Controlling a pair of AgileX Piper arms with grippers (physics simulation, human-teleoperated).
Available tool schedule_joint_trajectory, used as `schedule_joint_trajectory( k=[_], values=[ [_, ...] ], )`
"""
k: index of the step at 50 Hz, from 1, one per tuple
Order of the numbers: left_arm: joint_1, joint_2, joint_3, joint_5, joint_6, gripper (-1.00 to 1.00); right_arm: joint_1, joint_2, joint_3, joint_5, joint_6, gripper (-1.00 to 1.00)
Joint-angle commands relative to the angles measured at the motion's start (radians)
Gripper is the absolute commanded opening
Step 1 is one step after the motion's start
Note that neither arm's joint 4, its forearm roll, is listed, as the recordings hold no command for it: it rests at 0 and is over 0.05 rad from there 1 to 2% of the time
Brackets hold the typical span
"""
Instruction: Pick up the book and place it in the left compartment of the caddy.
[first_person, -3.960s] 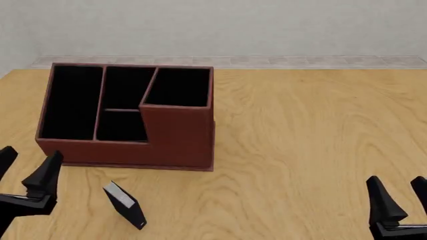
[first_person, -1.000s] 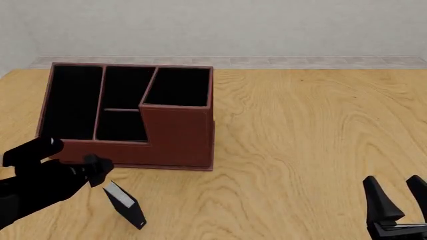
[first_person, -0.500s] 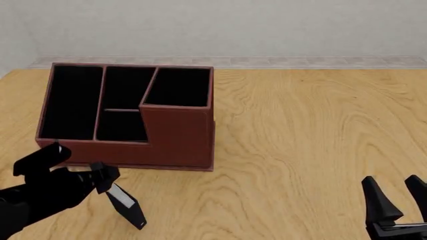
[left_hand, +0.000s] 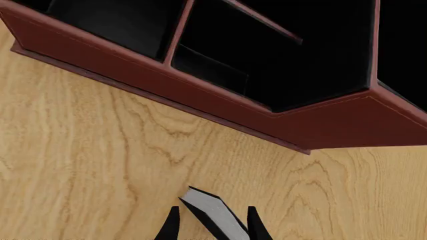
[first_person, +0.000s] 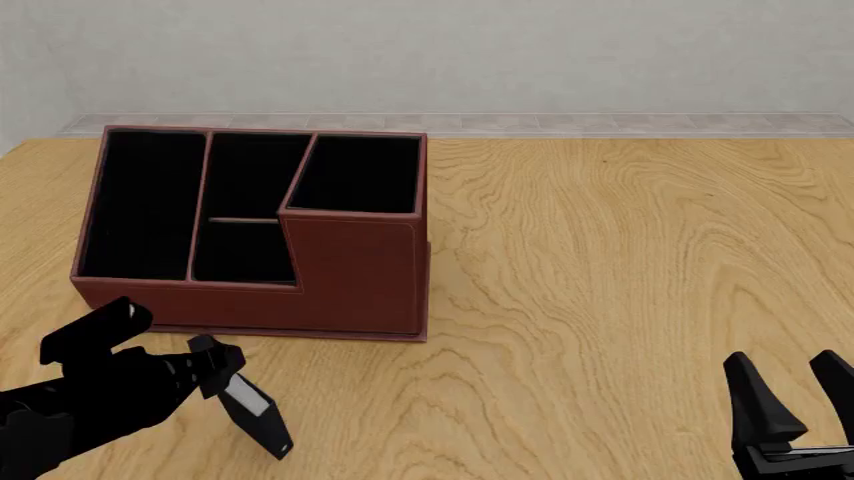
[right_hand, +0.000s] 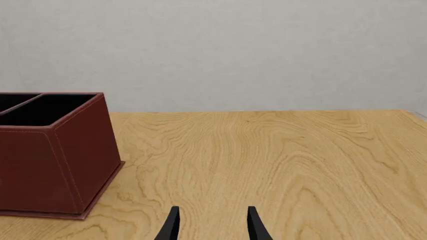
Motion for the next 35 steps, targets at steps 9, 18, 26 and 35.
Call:
schedule_joint_trajectory(
  k=[9,18,26,35],
  values=[
    [-0.032,0.045,0.028,-0.04,-0.049,1.0,0.0,-0.01,0.0,0.008,0.002,1.0],
    [-0.052,0.065,0.038,-0.045,-0.093,1.0,0.0,-0.006,0.0,0.004,0.003,1.0],
    [-0.058,0.072,0.047,-0.053,-0.112,1.0,0.001,-0.007,0.0,0.003,0.005,1.0],
    [-0.072,0.084,0.053,-0.063,-0.131,1.0,-0.001,-0.017,0.0,0.012,0.007,1.0]
  ],
)
